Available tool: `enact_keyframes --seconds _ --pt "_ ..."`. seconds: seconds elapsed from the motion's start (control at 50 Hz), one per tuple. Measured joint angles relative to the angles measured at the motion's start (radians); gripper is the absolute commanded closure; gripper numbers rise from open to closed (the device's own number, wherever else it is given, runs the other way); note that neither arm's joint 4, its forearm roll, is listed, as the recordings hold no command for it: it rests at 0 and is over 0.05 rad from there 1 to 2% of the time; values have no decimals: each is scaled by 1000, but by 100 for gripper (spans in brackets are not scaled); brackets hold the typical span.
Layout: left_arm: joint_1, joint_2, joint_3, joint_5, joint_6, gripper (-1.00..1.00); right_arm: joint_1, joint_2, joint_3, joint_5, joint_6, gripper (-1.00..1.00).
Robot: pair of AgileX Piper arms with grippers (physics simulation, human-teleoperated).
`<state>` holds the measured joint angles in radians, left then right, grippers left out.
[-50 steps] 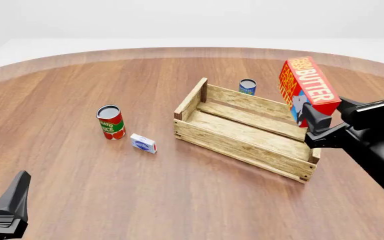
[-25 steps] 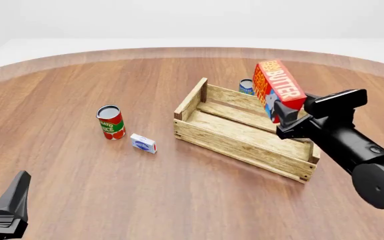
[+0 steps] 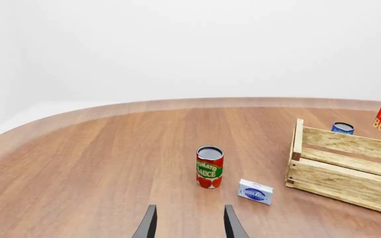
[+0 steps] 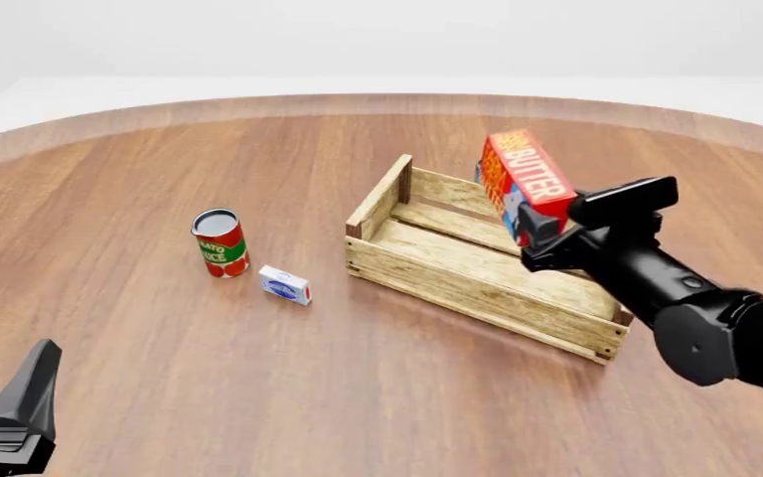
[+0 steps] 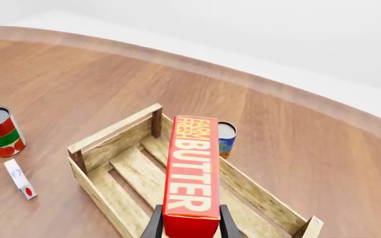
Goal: Pick up the butter and put it in the tray.
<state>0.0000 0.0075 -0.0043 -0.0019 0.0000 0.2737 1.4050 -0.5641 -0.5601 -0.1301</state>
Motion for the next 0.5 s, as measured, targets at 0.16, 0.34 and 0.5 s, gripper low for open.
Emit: enact_keyframes --seconds 0.16,0.34,0.5 --pt "0 0 0 0 0 -100 0 52 -16 -21 3 100" --pt "0 0 0 0 0 -100 -5 97 -27 -41 7 100" --pt "0 0 0 0 0 -100 -12 134 -35 -60 12 100"
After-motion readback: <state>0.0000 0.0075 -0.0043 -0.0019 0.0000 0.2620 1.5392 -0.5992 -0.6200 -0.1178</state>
